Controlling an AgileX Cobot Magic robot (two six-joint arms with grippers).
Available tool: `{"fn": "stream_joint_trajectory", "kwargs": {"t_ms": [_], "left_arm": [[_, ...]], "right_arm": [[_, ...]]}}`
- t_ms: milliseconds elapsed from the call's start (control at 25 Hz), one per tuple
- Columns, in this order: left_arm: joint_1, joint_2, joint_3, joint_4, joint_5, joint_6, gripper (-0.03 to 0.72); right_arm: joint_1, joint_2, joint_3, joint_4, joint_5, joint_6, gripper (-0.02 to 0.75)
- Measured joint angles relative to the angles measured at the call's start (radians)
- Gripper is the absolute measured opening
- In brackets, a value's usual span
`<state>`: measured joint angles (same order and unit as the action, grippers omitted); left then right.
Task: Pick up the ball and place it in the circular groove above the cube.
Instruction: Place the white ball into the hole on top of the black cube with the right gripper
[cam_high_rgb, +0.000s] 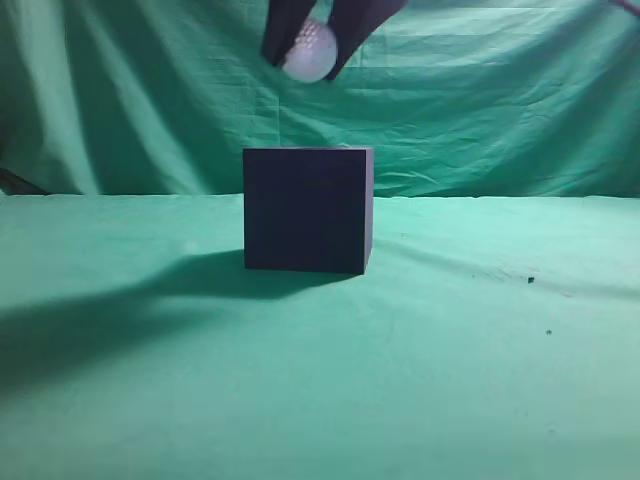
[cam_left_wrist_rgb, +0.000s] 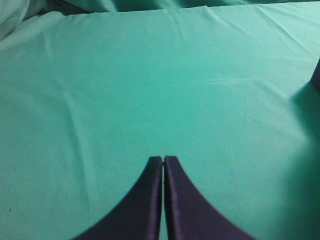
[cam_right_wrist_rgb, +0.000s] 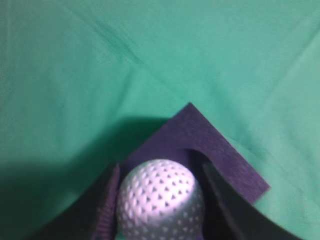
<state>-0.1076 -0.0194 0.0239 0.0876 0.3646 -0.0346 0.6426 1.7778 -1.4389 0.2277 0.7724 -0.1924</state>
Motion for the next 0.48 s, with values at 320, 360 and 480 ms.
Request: {"fn": "stream_joint_trajectory", "kwargs": {"t_ms": [320,360,480], "left_arm": [[0.0,0.0,0.0,0.0,0.0,0.0,0.0],[0.0,0.0,0.0,0.0,0.0,0.0,0.0],[0.0,0.0,0.0,0.0,0.0,0.0,0.0]], "right_arm": [[0.014,0.072,-0.002,-0.03,-0.032,-0.001,0.309],[0.014,0.077,-0.003,-0.034,-0.037,-0.001,0.309],[0.014,0.089,-0.005,-0.057,-0.053,-0.001,0.309]]}}
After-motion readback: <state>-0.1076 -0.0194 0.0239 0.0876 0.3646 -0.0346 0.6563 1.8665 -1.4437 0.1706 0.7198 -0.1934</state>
